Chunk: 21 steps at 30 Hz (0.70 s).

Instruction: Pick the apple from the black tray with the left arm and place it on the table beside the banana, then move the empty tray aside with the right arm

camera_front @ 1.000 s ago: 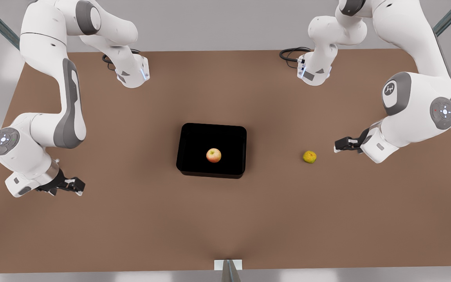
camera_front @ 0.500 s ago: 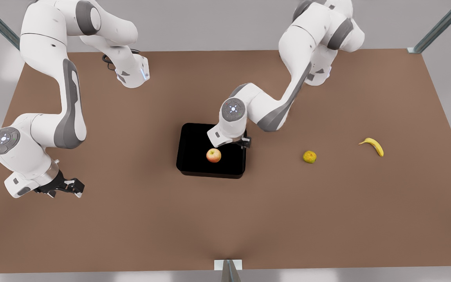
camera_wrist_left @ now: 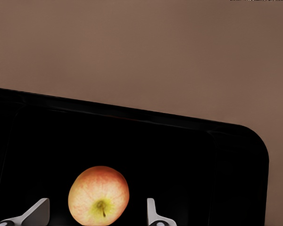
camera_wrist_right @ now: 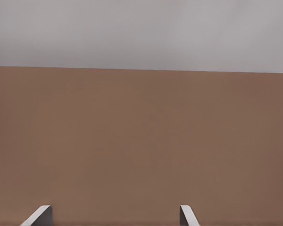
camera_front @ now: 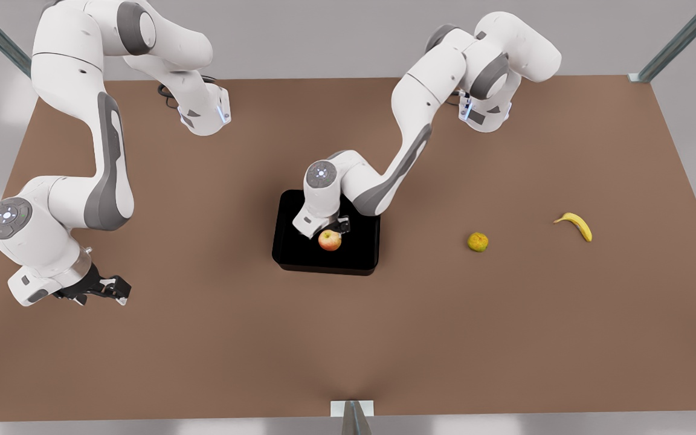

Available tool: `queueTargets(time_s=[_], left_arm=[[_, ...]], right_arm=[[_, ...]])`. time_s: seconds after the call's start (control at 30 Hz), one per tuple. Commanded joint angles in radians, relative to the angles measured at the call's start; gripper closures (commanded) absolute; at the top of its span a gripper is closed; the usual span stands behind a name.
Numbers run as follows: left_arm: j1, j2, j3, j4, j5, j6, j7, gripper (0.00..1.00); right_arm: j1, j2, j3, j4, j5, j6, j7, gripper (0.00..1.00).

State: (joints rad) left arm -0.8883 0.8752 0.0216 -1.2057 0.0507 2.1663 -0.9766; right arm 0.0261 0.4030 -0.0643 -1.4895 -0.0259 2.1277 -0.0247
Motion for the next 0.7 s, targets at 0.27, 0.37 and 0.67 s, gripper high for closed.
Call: queueTargets(time_s=[0.27,0.37,0.67], left_arm=[[-0.021,0.010,0.000,-0.081,0.063,0.170,-0.304,0.00],[-0.021,0.021,0.000,-0.116,0.116,0.211,-0.301,0.00],[-0.018,0.024,0.001,-0.155,0.120,0.227,-0.257,0.00]], right_arm=[[0.000,-0.001,0.000,0.000,0.001,0.000,-0.006,0.00],[0.000,-0.001,0.000,0.000,0.001,0.000,-0.004,0.00],[0.000,0.002,0.000,-0.002,0.001,0.000,-0.004,0.00]])
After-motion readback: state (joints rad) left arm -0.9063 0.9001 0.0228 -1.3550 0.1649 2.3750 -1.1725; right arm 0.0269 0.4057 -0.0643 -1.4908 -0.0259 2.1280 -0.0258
